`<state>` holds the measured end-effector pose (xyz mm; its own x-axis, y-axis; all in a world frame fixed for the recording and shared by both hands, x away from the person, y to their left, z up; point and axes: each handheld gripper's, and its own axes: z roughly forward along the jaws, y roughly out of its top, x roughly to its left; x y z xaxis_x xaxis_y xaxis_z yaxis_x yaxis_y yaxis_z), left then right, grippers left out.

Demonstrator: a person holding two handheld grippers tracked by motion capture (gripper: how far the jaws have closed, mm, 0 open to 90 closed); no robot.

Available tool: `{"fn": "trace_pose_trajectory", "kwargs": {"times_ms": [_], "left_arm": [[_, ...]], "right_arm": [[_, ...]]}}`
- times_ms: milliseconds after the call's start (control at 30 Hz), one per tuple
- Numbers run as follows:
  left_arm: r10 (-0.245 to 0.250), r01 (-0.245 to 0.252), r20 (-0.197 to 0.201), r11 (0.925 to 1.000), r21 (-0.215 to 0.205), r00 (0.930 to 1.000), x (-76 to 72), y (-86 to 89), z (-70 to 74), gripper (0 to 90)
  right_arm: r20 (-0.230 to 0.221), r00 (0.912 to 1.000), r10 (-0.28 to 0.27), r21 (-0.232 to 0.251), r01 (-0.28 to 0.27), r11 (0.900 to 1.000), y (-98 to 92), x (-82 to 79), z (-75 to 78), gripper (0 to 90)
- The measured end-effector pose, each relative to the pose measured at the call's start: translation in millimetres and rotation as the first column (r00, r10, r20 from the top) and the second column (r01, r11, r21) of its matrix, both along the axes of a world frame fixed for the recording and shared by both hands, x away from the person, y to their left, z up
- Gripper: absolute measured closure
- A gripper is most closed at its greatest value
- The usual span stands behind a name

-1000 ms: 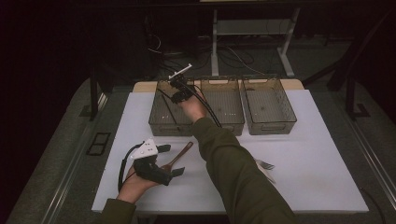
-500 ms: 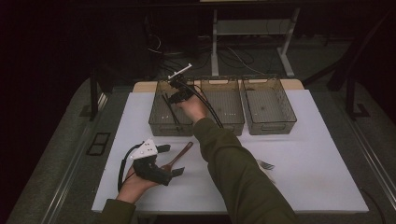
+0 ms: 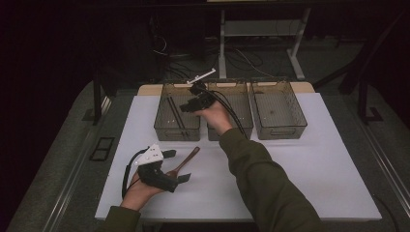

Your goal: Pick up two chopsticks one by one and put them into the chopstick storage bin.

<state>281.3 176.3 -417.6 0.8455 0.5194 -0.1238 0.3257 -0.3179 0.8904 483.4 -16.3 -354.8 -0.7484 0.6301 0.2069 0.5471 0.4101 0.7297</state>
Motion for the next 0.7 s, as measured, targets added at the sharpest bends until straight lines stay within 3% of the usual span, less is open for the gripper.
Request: {"fn": "trace_pose_trajectory", "kwargs": {"times_ms": [400, 700], "left_arm": [[0.011, -0.011, -0.001, 0.9999, -0.007, 0.9999, -0.3, 4.1, -0.9, 0.0], [0.010, -0.010, -0.003, 0.9999, 0.000, 0.9999, 0.3, 1.3, -1.0, 0.0]], "right_arm": [[0.055, 0.9967, 0.059, -0.009, -0.059, 0.998, -52.4, -31.6, 14.5, 41.0], [0.097, 0.9926, 0.074, 0.023, -0.076, 0.997, -100.7, -60.2, 25.9, 37.5]]}}
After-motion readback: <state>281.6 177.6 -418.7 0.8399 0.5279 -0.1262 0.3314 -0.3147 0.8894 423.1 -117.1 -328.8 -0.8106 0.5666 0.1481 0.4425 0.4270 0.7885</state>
